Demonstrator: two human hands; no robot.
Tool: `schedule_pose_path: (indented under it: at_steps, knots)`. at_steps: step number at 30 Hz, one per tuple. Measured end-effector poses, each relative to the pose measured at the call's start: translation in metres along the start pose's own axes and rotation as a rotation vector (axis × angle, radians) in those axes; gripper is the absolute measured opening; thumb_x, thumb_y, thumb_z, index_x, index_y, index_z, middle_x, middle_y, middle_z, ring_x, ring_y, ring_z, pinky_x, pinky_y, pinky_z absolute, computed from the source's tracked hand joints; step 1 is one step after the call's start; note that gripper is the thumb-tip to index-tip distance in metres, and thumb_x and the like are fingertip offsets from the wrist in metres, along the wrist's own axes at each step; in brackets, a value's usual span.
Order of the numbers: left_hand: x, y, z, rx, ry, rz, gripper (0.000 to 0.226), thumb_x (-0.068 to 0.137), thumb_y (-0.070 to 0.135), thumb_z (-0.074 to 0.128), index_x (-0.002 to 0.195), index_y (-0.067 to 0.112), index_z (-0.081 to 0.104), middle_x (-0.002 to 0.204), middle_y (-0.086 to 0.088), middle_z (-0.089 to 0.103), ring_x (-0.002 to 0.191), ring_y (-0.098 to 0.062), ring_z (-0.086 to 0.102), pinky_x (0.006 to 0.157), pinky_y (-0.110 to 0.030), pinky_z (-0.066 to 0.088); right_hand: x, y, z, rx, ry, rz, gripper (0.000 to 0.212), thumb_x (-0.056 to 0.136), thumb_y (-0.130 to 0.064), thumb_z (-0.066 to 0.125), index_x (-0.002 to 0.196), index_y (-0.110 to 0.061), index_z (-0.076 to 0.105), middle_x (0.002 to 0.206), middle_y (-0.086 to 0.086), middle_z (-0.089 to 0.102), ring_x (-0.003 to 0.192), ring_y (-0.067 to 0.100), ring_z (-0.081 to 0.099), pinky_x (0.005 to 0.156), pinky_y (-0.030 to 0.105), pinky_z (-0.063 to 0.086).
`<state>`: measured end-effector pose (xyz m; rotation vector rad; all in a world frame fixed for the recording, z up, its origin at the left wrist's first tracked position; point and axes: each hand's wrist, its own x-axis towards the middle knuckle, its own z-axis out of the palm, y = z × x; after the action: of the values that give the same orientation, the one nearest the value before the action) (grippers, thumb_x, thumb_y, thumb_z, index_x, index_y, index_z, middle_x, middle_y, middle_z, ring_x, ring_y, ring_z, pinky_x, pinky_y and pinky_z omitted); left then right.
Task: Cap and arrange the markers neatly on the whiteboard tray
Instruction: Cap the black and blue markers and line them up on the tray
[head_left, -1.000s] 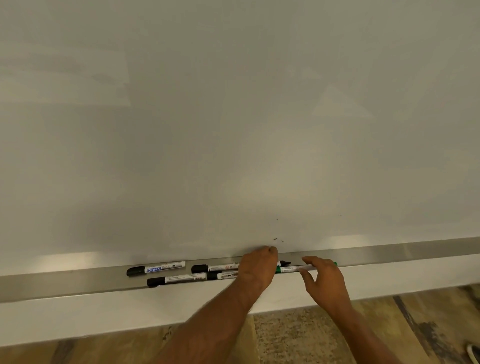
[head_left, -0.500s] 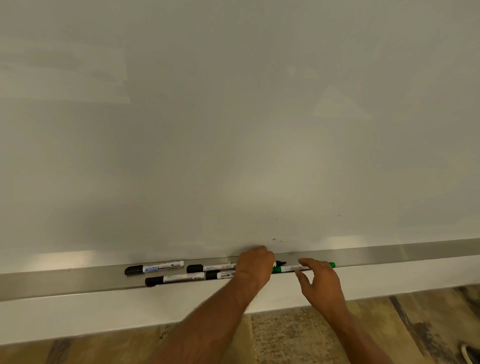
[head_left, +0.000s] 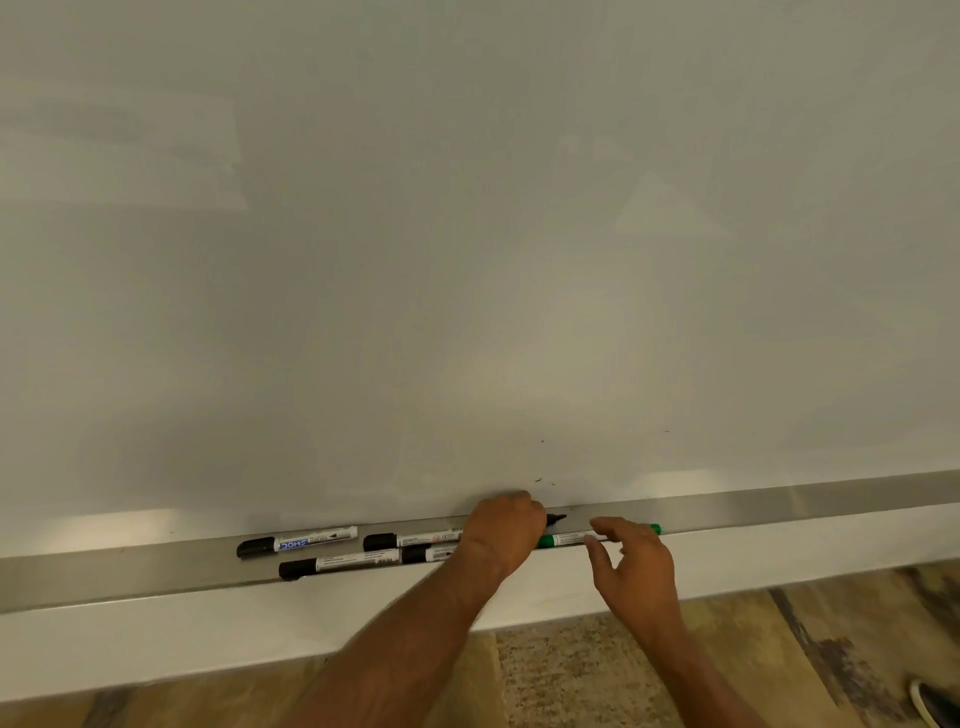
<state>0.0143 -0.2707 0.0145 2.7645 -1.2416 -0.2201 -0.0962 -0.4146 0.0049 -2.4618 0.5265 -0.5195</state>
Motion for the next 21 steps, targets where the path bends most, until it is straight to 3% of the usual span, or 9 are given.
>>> schedule_pose_path:
  at_steps: [3, 7, 10, 15, 18, 21]
  knots:
    - [-0.004, -0.002, -0.004, -0.062, 0.095, -0.002, 0.018, 0.090, 0.008, 0.051, 0.107, 0.003, 0.057, 0.105, -0.015, 0.061, 0.086, -0.033, 0.061, 0.059, -0.036, 0.040, -0.005, -0.008, 0.002, 0.232, 0.042, 0.162, 0.016, 0.078, -0.016, 0.077, 0.085, -0.028, 0.068, 0.080, -0.009, 0.070, 0.076, 0.015, 0.065, 0.062, 0.026, 0.053]
    - [-0.018, -0.002, -0.011, -0.289, 0.270, -0.017, 0.025, 0.095, 0.031, 0.048, 0.111, 0.016, 0.060, 0.108, -0.002, 0.064, 0.086, -0.024, 0.063, 0.069, -0.035, 0.053, -0.004, -0.026, 0.004, 0.693, -0.092, 0.428, 0.013, 0.081, -0.028, 0.074, 0.094, -0.029, 0.072, 0.089, -0.001, 0.074, 0.085, 0.017, 0.069, 0.067, 0.034, 0.060]
    - [-0.033, 0.000, -0.014, -0.424, 0.380, -0.030, 0.024, 0.093, 0.039, 0.050, 0.109, 0.026, 0.062, 0.106, 0.005, 0.067, 0.087, -0.015, 0.064, 0.071, -0.030, 0.054, -0.002, -0.044, 0.005, 0.883, -0.185, 0.404, 0.020, 0.082, -0.033, 0.070, 0.099, -0.024, 0.073, 0.093, 0.004, 0.076, 0.088, 0.018, 0.071, 0.075, 0.038, 0.059]
    - [-0.047, -0.006, -0.011, -0.626, 0.451, -0.117, 0.024, 0.088, 0.047, 0.055, 0.104, 0.032, 0.064, 0.097, 0.009, 0.070, 0.084, -0.008, 0.064, 0.071, -0.027, 0.054, -0.002, -0.067, 0.011, 0.936, -0.242, 0.265, 0.016, 0.089, -0.026, 0.063, 0.098, -0.018, 0.073, 0.089, 0.011, 0.076, 0.088, 0.026, 0.072, 0.077, 0.033, 0.059]
    - [-0.055, -0.024, -0.007, -0.671, 0.369, -0.147, 0.032, 0.081, 0.056, 0.060, 0.103, 0.033, 0.064, 0.098, 0.013, 0.070, 0.082, -0.002, 0.061, 0.071, -0.022, 0.051, 0.000, -0.072, 0.017, 0.871, -0.244, 0.210, 0.014, 0.092, -0.023, 0.061, 0.096, -0.018, 0.073, 0.085, 0.011, 0.076, 0.083, 0.028, 0.072, 0.079, 0.040, 0.058]
    - [-0.069, -0.054, -0.004, -0.634, 0.297, -0.206, 0.034, 0.074, 0.060, 0.066, 0.095, 0.033, 0.065, 0.094, 0.016, 0.068, 0.079, -0.001, 0.058, 0.071, -0.021, 0.048, 0.002, -0.073, 0.019, 0.796, -0.220, 0.192, 0.013, 0.091, -0.030, 0.060, 0.094, -0.027, 0.072, 0.078, 0.004, 0.074, 0.078, 0.022, 0.070, 0.073, 0.034, 0.058]
